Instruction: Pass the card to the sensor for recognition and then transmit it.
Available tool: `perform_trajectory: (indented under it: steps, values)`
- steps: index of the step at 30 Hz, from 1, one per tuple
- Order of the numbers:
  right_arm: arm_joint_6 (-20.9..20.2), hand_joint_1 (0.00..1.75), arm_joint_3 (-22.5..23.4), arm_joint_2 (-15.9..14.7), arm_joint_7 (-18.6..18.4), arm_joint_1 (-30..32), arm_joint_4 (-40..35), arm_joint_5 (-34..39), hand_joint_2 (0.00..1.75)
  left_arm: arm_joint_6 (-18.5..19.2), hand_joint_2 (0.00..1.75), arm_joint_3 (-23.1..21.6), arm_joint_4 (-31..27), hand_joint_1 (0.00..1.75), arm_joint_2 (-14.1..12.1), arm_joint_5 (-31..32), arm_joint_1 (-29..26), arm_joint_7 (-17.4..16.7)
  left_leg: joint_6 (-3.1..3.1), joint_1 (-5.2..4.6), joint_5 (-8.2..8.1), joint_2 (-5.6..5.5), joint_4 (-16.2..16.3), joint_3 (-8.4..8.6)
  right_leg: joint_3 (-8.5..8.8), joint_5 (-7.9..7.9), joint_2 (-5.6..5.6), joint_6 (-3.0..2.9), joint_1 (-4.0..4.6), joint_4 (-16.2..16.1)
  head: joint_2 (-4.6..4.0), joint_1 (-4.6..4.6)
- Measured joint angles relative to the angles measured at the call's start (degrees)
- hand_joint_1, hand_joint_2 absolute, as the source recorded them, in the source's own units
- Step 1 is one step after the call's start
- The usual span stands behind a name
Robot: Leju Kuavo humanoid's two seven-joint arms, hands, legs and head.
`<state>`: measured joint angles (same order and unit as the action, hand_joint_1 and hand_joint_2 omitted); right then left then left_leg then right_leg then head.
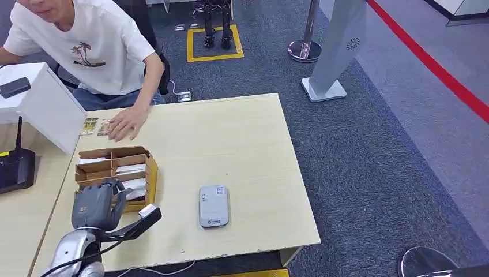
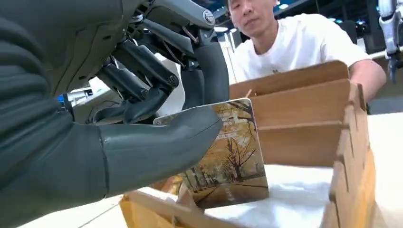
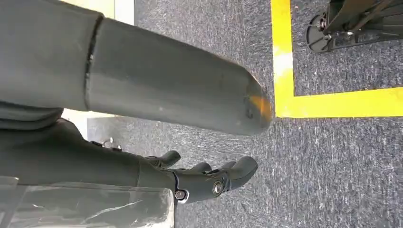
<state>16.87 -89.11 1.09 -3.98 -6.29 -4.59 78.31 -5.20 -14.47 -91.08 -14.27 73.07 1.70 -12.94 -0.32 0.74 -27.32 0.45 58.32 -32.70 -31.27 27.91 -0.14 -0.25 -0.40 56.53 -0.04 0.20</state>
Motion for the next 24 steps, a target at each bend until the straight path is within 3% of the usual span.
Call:
perform_trajectory:
  steps: [11, 24]
  values:
    - [-0.02, 0.0, 0.0, -0.02, 0.39, 0.0, 0.0, -0.17, 1.75, -0.39, 1.75, 0.52, -2.32, 1.75, -2.78, 0.28, 3.08, 0.68, 0.0, 0.0, 0.01, 0.0, 0.0, 0.0, 0.01, 0.0, 0.0, 0.0, 0.0, 0.01, 0.0, 0.0]
    - [-0.04, 0.0, 0.0, -0.02, 0.39, 0.0, 0.0, -0.17, 1.75, -0.04, 1.75, 1.2, -2.93, 1.75, -3.85, -2.12, 5.39, 1.92, 0.0, 0.0, 0.01, 0.0, 0.0, 0.0, 0.01, 0.0, 0.0, 0.0, 0.0, 0.01, 0.0, 0.0]
